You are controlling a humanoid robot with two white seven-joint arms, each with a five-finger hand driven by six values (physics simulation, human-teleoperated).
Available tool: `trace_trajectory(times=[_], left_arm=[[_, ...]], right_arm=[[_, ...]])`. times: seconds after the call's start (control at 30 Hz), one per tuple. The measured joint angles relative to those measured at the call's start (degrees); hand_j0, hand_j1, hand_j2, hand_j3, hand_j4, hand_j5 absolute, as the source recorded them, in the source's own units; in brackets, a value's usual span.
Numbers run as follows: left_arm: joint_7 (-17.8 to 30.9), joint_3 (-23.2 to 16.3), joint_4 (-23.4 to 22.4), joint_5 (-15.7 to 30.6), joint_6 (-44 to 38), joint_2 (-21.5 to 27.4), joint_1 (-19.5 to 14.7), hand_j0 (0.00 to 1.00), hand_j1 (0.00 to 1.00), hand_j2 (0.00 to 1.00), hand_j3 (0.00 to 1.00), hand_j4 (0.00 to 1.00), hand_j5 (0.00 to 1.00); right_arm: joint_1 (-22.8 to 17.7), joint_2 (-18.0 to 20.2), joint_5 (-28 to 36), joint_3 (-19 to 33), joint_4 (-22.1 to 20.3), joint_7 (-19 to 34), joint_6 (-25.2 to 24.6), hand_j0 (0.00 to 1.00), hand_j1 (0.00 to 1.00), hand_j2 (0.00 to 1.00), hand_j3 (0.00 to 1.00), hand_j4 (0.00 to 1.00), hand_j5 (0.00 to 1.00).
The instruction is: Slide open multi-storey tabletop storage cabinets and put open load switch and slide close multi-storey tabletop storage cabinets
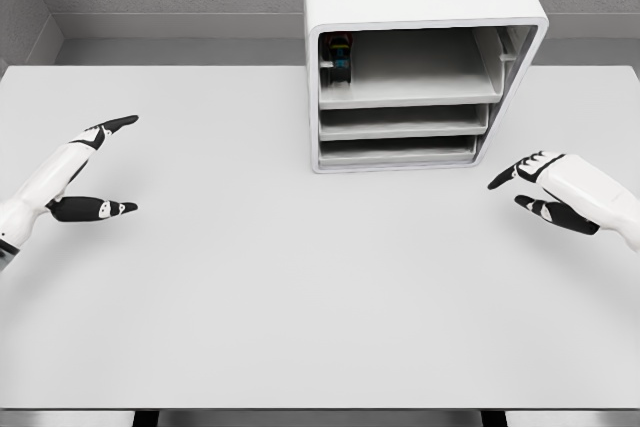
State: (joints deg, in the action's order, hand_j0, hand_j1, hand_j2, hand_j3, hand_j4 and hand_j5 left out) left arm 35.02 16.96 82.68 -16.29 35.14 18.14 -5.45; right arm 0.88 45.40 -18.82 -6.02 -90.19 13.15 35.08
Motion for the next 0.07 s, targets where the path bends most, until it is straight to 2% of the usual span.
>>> trace_trajectory(times=[0.07], left_arm=[[0.0, 0.0, -0.1, 0.0, 0.0, 0.1, -0.1, 1.00, 1.00, 1.00, 1.00, 1.00, 1.00]], right_arm=[[-0.6, 0.2, -0.2, 0.0, 0.0, 0.0, 0.0, 0.59, 0.59, 0.59, 0.59, 0.59, 0.59]])
